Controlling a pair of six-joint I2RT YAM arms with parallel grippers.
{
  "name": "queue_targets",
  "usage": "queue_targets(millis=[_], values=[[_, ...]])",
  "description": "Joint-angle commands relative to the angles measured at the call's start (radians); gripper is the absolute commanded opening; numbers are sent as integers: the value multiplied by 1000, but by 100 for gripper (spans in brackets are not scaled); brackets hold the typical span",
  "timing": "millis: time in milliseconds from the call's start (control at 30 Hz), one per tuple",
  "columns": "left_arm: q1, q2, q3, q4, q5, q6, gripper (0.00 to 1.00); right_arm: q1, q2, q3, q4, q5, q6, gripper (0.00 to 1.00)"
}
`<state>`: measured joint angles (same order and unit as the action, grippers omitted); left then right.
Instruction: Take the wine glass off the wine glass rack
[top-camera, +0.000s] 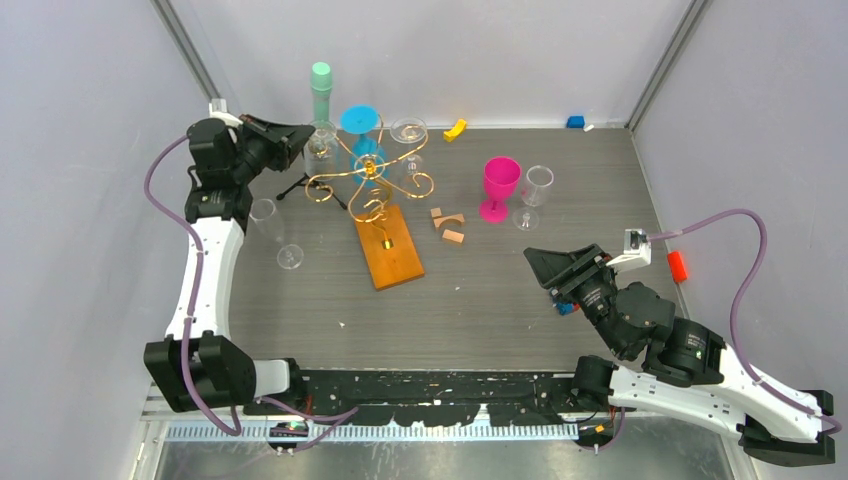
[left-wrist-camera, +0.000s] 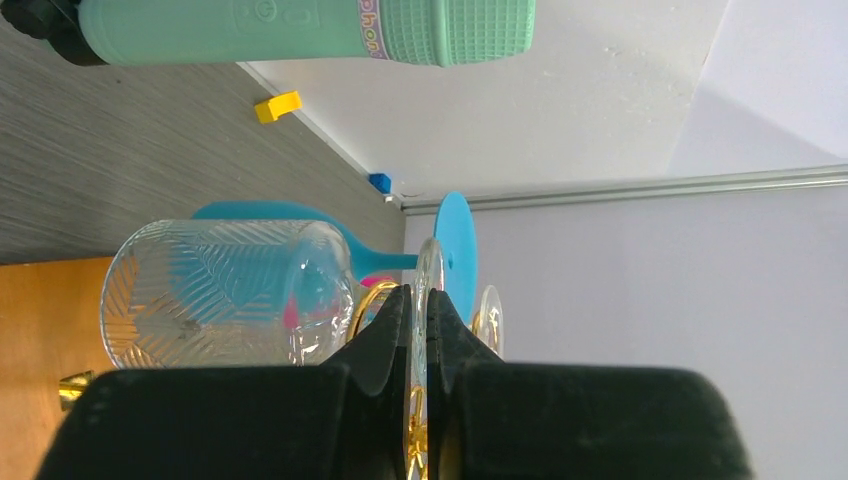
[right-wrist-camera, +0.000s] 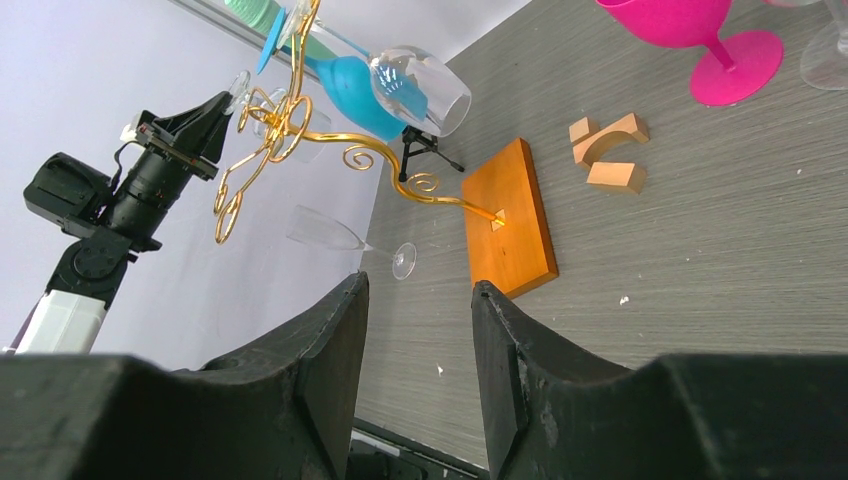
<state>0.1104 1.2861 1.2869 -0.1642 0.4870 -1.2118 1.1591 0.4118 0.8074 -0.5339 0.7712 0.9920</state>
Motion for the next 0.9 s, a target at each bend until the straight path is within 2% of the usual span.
queue_targets(millis=[0, 100, 300, 567, 867], values=[[-15, -20, 16, 158, 25, -52, 0, 5, 7, -4, 18, 51, 20, 48], [-15, -33, 7, 183, 44, -57, 0, 6, 6, -4, 19, 51, 20, 48], [-17, -78, 1, 108, 59, -16, 0, 5, 6, -6, 19, 49, 23, 48], [-16, -104, -10, 107, 114, 3, 0, 6, 7, -1, 22, 31, 27, 48], [-13, -117, 13, 5, 129, 74, 0, 7, 5, 1, 24, 27, 32, 48]])
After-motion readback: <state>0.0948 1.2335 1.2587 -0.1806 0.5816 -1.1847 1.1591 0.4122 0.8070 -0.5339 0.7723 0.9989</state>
